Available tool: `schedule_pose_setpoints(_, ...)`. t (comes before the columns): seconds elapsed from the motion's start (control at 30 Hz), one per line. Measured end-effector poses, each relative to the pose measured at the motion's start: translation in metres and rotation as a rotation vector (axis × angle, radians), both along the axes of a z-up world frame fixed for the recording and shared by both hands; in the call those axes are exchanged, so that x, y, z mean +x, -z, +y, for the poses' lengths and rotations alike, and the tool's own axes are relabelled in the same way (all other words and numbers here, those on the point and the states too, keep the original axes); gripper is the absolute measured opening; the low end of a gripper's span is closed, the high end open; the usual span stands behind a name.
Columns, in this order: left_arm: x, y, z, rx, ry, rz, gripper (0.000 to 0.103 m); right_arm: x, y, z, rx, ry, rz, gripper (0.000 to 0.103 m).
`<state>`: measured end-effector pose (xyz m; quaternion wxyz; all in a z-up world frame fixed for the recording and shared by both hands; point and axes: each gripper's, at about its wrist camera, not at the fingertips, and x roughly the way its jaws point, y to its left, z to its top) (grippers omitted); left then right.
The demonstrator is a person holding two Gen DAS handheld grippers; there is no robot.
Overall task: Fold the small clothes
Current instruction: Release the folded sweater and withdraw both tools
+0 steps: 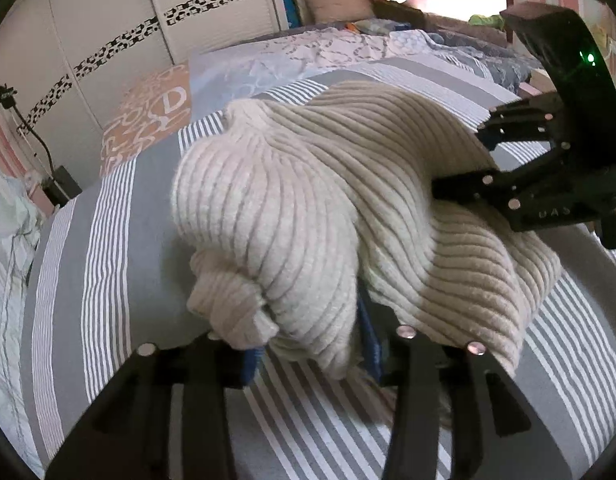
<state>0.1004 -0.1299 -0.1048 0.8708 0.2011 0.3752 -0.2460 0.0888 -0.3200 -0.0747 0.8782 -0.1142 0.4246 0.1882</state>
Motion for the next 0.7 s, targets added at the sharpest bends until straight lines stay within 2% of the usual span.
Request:
schedule_pose_setpoints(0.03, 0.0, -0.001, 0.001, -0.002, -0.018, -0.005, 0.057, -0.003, -0.003, 0.001, -0.022, 0.003, -0.017, 0.08)
schedule_pose_setpoints(0.07, 0.0, -0.002, 0.002, 0.004, -0.035, -0.013, 0.069, -0.006, -0.005, 0.002, -0.047, 0.007, -0.029, 0.085)
schedule_pose_setpoints(0.13, 0.002, -0.006, 0.004, 0.007, -0.068, -0.024, 0.078, -0.01, -0.008, -0.001, -0.042, 0.014, -0.013, 0.093)
schedule_pose_setpoints(0.2, 0.003, -0.01, 0.009, -0.015, -0.098, 0.0, 0.085, -0.019, -0.013, -0.005, -0.04, 0.038, -0.009, 0.1)
schedule_pose_setpoints(0.27, 0.003, -0.013, 0.015, -0.027, -0.119, 0.003, 0.097, -0.029, -0.018, -0.01, -0.041, 0.072, -0.02, 0.1)
schedule_pose_setpoints(0.43, -0.018, -0.02, 0.026, -0.006, -0.152, -0.039, 0.101, -0.061, -0.029, -0.026, -0.005, 0.196, -0.054, 0.1)
schedule_pose_setpoints(0.53, -0.029, -0.022, 0.034, 0.002, -0.174, -0.043, 0.101, -0.093, -0.038, -0.034, 0.08, 0.306, -0.127, 0.1)
schedule_pose_setpoints(0.63, -0.042, -0.029, 0.049, -0.044, -0.222, -0.02, 0.101, -0.116, -0.036, -0.032, 0.128, 0.369, -0.144, 0.1)
schedule_pose_setpoints(0.7, -0.048, -0.034, 0.058, -0.073, -0.251, -0.01, 0.101, -0.129, -0.034, -0.026, 0.099, 0.397, -0.183, 0.1)
